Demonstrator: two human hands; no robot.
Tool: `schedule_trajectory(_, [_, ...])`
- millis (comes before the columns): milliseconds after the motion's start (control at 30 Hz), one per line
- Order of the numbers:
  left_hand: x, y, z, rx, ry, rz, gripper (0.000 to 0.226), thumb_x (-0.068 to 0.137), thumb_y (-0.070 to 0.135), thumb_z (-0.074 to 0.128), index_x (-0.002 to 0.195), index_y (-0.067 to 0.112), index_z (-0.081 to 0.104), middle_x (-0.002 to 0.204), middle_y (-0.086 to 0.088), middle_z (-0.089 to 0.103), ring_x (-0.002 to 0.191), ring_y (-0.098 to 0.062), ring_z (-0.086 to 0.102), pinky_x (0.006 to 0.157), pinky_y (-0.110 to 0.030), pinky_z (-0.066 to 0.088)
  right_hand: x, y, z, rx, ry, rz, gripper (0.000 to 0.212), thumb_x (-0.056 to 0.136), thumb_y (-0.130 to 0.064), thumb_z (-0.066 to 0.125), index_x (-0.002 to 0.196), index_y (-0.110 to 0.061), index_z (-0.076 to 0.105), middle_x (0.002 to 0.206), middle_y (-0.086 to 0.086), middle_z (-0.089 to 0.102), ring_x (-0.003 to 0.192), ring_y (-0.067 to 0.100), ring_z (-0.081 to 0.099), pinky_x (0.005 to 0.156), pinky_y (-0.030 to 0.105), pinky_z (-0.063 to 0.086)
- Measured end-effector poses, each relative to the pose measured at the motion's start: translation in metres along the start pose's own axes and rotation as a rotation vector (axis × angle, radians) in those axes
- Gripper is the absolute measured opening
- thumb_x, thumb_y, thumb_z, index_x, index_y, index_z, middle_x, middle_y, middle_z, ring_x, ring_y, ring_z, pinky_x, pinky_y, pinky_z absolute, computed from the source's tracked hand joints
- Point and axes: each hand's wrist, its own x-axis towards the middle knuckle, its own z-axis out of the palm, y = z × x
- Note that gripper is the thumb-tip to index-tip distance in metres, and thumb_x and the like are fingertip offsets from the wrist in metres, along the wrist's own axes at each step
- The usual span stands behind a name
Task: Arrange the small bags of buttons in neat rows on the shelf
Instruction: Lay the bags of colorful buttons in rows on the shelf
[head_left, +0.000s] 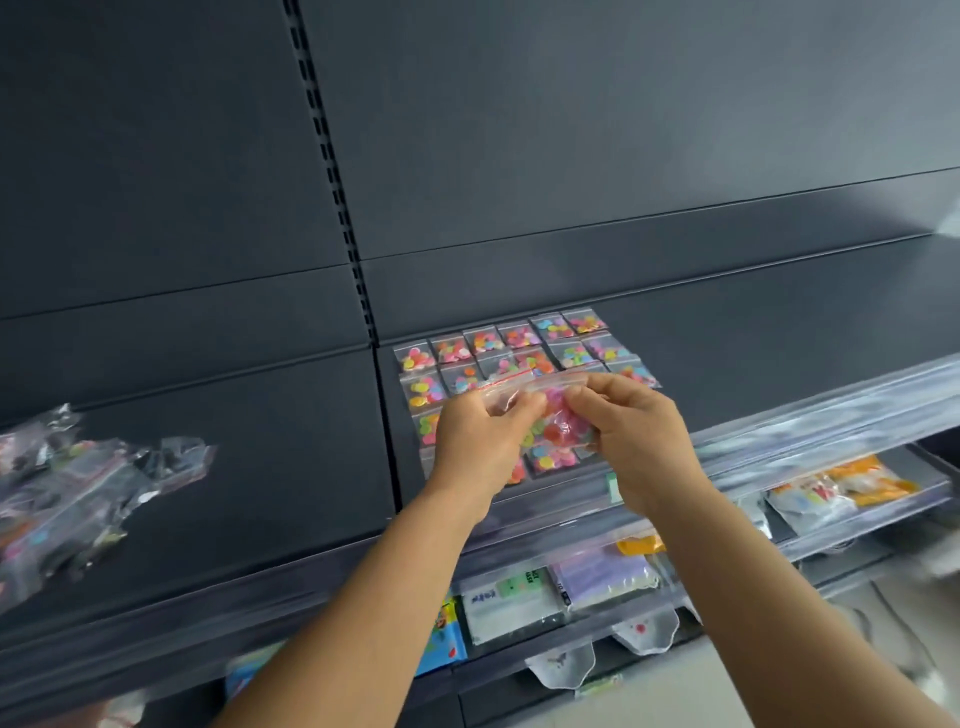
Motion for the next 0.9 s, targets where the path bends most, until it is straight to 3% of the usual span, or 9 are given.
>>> schedule_trajectory(133, [0.026,-0.001,0.025,0.032,-0.084,0.049,0.014,0.084,0.033,0.064,0.073,0.025,0.060,0.078,0.001,0.057,0.072,-0.013,0.050,0.069,-0.031,0.042,0.021,-0.002,-0.023,0.050,0.002,0.053,0.019,0.084,0.002,0.060,0.070,-0.011,0.063,0.060,0.005,0.059,0.051,0.013,0.051,0.048,0.020,0.047])
schedule_trajectory(200, [0.039,-0.002,0.035,0.027,-0.122,0.056,0.012,0.084,0.033,0.063,0.076,0.025,0.059,0.079,0.000,0.057,0.073,-0.012,0.050,0.069,-0.031,0.041,0.035,-0.003,-0.032,0.083,0.027,0.078,0.018,0.082,0.005,0.060,0.073,-0.010,0.061,0.064,0.008,0.061,0.054,0.017,0.054,0.053,0.026,0.051])
schedule_trajectory(267, [0.054,-0.003,0.045,0.012,-0.150,0.065,0.011,0.085,0.033,0.063,0.079,0.023,0.060,0.078,-0.002,0.057,0.073,-0.012,0.050,0.069,-0.031,0.041,0.049,-0.005,-0.039,0.085,0.023,0.081,0.009,0.083,-0.001,0.064,0.075,-0.005,0.065,0.068,0.011,0.065,0.055,0.018,0.058,0.057,0.030,0.055])
schedule_trajectory(400, [0.080,-0.003,0.060,0.010,-0.168,0.078,0.015,0.085,0.031,0.065,0.070,0.026,0.066,0.074,0.010,0.071,0.069,-0.008,0.065,0.072,-0.027,0.051,0.073,-0.005,-0.052,0.005,0.034,0.083,0.015,0.086,-0.010,0.064,0.074,-0.006,0.071,0.064,0.005,0.068,0.051,0.012,0.062,0.049,0.017,0.049])
schedule_trajectory(500, [0.091,-0.005,0.072,0.010,-0.184,0.072,0.011,0.085,0.034,0.065,0.075,0.029,0.068,0.078,0.012,0.072,0.075,-0.002,0.067,0.065,-0.024,0.054,0.088,-0.001,-0.064,-0.083,0.094,0.085,0.012,0.086,-0.010,0.065,0.075,-0.006,0.070,0.072,0.013,0.068,0.060,0.020,0.064,0.056,0.024,0.054])
schedule_trajectory(600, [0.100,-0.010,0.083,0.061,-0.241,0.025,0.009,0.089,0.039,0.056,0.084,0.033,0.060,0.083,0.017,0.064,0.076,0.000,0.058,0.064,-0.019,0.042,0.100,0.003,-0.079,-0.209,0.160,0.082,0.015,0.085,-0.013,0.065,0.071,-0.010,0.070,0.068,0.010,0.069,0.061,0.019,0.063,0.064,0.031,0.057])
schedule_trajectory(700, [0.104,-0.011,0.095,0.152,-0.266,0.009,0.017,0.092,0.031,0.046,0.098,0.022,0.059,0.075,0.002,0.050,0.069,-0.013,0.047,0.062,-0.027,0.038,0.110,0.005,-0.095,-0.309,0.155,0.089,0.016,0.085,-0.013,0.064,0.070,-0.012,0.070,0.061,0.005,0.068,0.058,0.015,0.061,0.059,0.027,0.053])
schedule_trajectory(767, [0.102,-0.010,0.103,0.205,-0.225,0.021,0.024,0.094,0.029,0.046,0.113,0.023,0.058,0.068,0.009,0.048,0.060,-0.005,0.046,0.053,-0.019,0.041,0.117,0.006,-0.107,-0.366,0.122,0.112,0.015,0.085,-0.013,0.064,0.071,-0.012,0.070,0.062,0.005,0.068,0.058,0.015,0.061,0.059,0.028,0.052])
schedule_trajectory(900, [0.094,-0.009,0.118,0.346,-0.121,0.073,0.009,0.091,0.028,0.057,0.084,0.033,0.055,0.078,0.013,0.060,0.068,-0.003,0.058,0.056,-0.019,0.045,0.127,0.007,-0.130,-0.467,0.016,0.132,0.013,0.084,-0.013,0.065,0.072,-0.013,0.068,0.059,0.002,0.067,0.053,0.011,0.060,0.054,0.026,0.051])
